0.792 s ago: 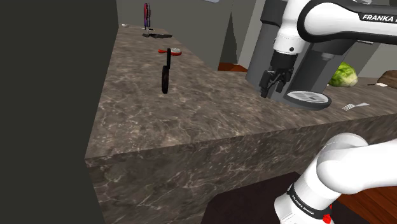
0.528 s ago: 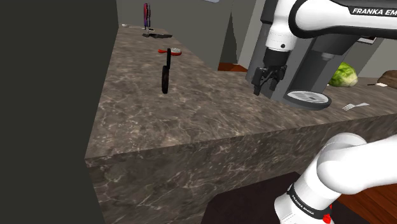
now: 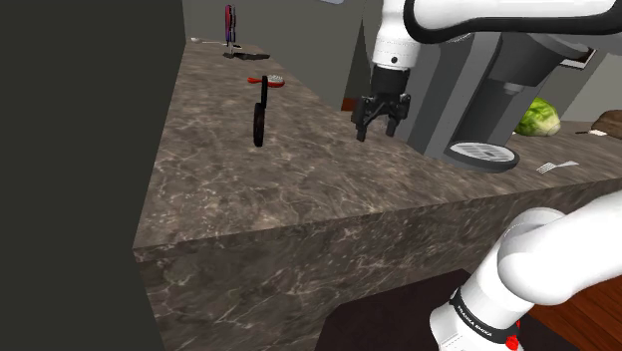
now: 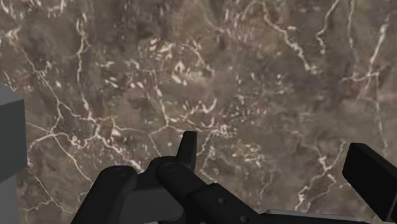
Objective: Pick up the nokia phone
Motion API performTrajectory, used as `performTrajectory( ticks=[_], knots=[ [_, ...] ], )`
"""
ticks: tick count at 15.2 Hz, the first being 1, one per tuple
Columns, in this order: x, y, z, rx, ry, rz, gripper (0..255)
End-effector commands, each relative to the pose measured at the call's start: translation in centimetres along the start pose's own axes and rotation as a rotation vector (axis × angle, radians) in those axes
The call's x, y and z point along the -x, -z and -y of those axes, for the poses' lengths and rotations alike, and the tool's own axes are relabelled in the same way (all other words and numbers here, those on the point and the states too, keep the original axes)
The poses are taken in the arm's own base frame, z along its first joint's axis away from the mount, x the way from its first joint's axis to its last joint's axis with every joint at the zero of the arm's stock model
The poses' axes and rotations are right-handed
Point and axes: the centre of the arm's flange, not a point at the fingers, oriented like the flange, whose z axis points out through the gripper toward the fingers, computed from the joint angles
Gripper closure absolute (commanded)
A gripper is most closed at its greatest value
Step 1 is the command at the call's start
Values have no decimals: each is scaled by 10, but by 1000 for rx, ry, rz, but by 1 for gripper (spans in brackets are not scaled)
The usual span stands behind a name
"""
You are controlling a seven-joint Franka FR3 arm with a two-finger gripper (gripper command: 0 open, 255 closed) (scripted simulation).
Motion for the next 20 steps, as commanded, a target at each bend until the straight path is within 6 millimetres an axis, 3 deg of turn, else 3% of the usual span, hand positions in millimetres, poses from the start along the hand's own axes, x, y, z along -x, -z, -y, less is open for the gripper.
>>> performTrajectory(
  ticks=[1, 20],
  knots=[
    [-14, 6, 21, -10, -16, 5, 0],
    [-161, 52, 208, -97, -152, 45, 0]
  ],
)
